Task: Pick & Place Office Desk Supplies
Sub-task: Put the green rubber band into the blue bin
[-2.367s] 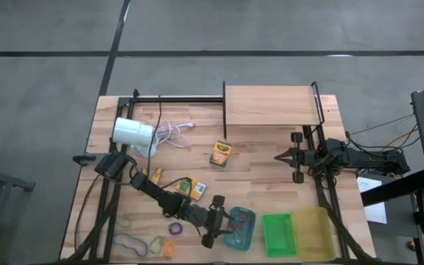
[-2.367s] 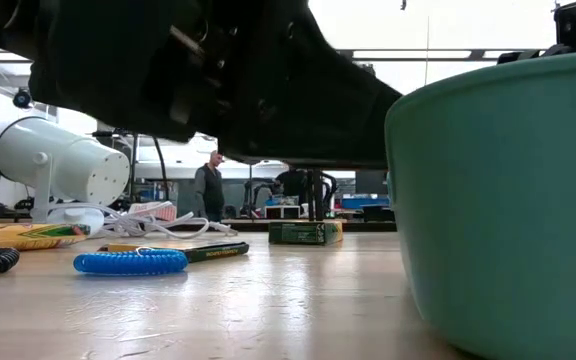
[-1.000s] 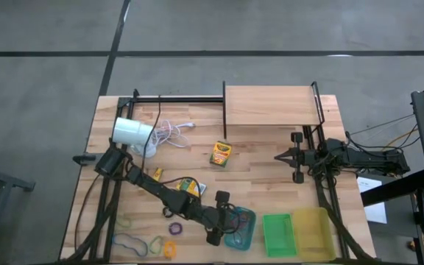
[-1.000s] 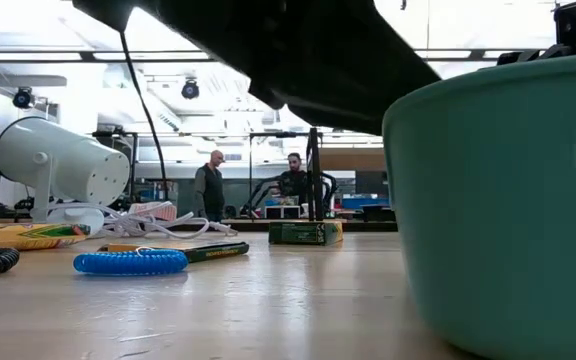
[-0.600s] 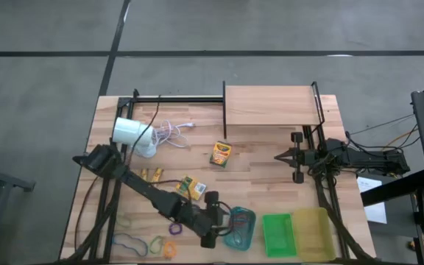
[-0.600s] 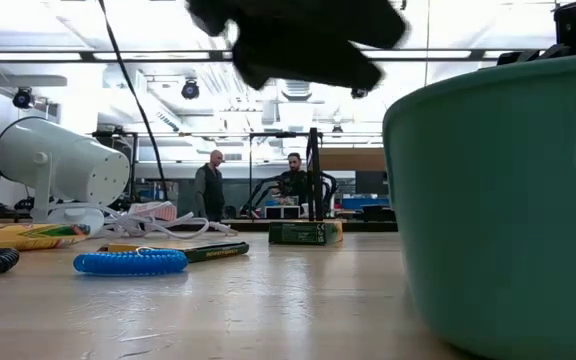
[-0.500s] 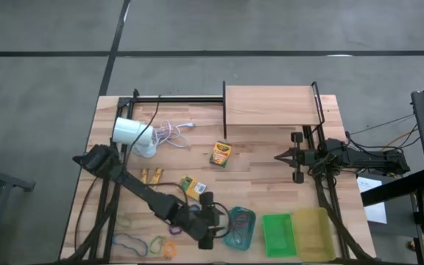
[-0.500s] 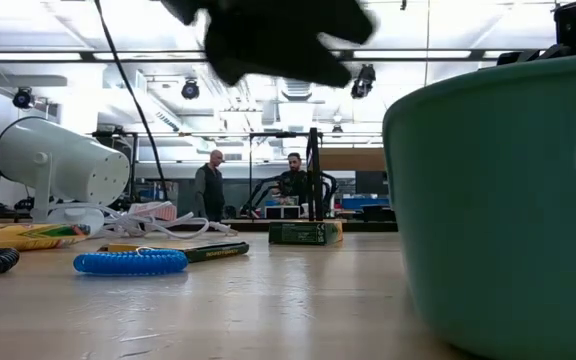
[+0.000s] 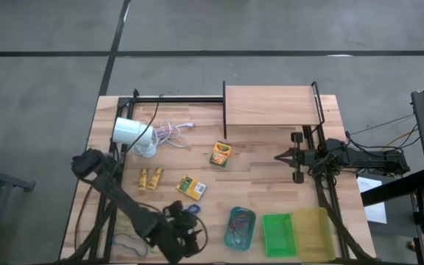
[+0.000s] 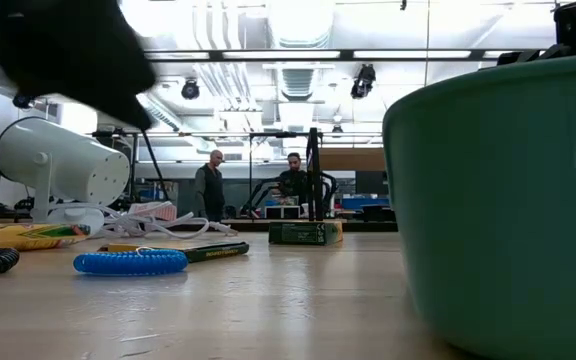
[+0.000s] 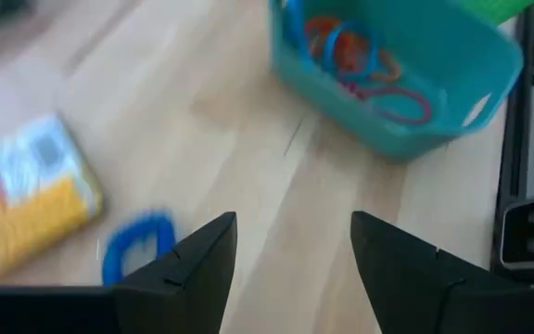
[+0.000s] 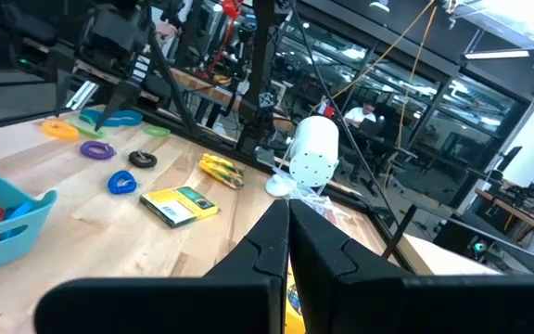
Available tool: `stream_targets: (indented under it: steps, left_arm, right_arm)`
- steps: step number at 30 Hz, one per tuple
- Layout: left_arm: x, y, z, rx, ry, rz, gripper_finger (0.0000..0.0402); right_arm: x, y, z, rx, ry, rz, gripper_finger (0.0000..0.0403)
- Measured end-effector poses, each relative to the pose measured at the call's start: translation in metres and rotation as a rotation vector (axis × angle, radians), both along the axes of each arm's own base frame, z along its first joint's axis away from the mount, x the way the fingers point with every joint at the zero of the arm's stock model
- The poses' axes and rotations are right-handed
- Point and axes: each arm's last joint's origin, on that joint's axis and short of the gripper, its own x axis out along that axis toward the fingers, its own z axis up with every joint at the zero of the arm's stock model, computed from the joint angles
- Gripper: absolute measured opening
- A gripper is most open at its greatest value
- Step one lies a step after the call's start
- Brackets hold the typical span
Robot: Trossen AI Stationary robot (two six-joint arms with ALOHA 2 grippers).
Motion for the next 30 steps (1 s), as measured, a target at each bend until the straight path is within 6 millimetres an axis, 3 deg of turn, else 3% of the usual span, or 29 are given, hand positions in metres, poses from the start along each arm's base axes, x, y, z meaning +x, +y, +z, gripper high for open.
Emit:
stream_targets:
  steps: [6, 11, 15, 21, 30]
  left_arm:
    - [-0.026, -0.011, 0.001, -0.219, 0.139, 0.119, 0.0216]
    - [-0.038, -0.021, 0.010, -0.487, 0.375, 0.097, 0.0216]
    - [-0.047, -0.026, 0.014, -0.598, 0.533, 0.040, 0.0216]
    - [-0.058, -0.030, 0.013, -0.557, 0.590, -0.051, 0.0212]
    - [-0.075, -0.024, -0.010, -0.489, 0.650, -0.040, 0.0199]
  right_arm:
    - [0.000, 0.000, 0.000, 0.000, 0.000, 0.001, 0.0008]
    - [0.000, 0.000, 0.000, 0.000, 0.000, 0.000, 0.0008]
    - [0.000, 0.000, 0.000, 0.000, 0.000, 0.000, 0.0008]
    - [0.000, 0.000, 0.000, 0.000, 0.000, 0.000, 0.0008]
    - [0.000, 0.000, 0.000, 0.000, 0.000, 0.000, 0.0008]
